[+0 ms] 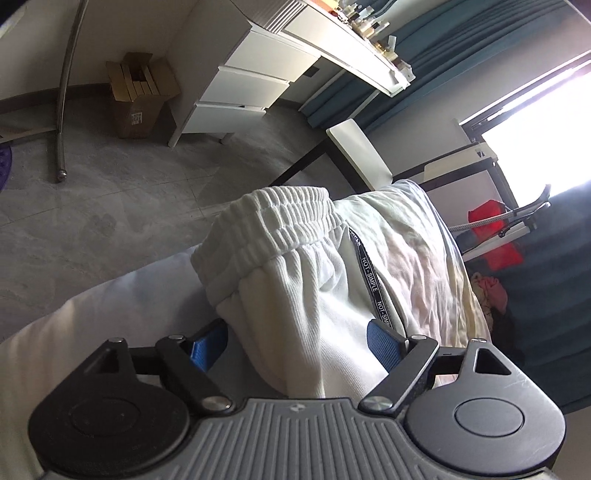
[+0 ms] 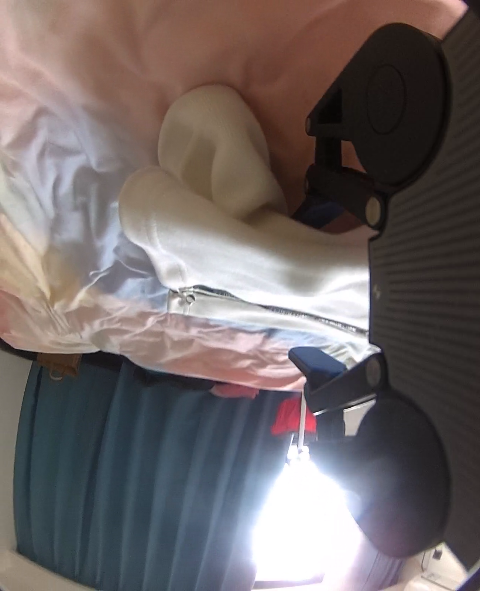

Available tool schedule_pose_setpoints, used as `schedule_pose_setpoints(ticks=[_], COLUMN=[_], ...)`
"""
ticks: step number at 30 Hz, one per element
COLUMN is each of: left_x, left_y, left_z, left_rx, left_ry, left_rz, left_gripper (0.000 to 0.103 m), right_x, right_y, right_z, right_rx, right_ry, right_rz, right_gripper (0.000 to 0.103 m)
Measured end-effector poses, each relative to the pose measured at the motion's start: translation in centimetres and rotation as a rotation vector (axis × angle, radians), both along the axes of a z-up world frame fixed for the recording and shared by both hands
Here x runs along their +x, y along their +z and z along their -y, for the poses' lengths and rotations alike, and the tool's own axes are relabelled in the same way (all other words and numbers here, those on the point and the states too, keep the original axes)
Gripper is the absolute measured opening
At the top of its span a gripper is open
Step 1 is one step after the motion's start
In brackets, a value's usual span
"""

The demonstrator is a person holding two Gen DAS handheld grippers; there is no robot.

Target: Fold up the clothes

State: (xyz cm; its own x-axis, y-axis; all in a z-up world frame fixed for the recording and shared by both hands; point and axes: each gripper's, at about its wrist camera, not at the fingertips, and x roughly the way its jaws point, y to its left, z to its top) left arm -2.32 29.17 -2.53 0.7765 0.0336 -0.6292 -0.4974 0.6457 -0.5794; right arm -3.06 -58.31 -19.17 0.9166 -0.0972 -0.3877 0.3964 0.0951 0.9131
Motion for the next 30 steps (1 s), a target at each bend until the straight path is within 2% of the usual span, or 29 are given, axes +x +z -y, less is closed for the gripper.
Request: schedule_pose_setpoints(ticks=[6,10,13,19,25,30], left_x=[-1.3,0.8,2.3,3.7,5.8,7.1], left_y=[2.2,3.6,3.3,-0.2,-3.1,-6.7], left_z=[2.2,6.5,10.5,19.1,26.8,29.9], left_rx=[0.121,0.237,0.280,0.317,0.449,0.542], left_ry=[-0.013,-0.103,-0.216,-0.450,-0.701,-0.761], left_rz=[0.005,0.038,0.034,0.023,0.056,-0.001], left_gripper=[0.088,0.088,0.089,0.089,0.089,0.090], right_x=[1.2,2.1,2.8,3.9,3.7,3.4], right_y=[-0.4,-1.1,-1.3,-1.7,-2.0,-1.8], right_z=[0.7,1.3,1.6,2.5,3.0,3.3], right_rx=[-0.041,-0.049,-0.075,-0.104,-0.135,-0.173], right_ry=[-0.018,-0.020,-0.016,-0.027,-0.056,-0.070], right_rz=[-0.001,-0.022,-0.045,-0.073,-0.080,-0.084], right_gripper=[0.071,0.071,0.071,0.070,0.059,0.057])
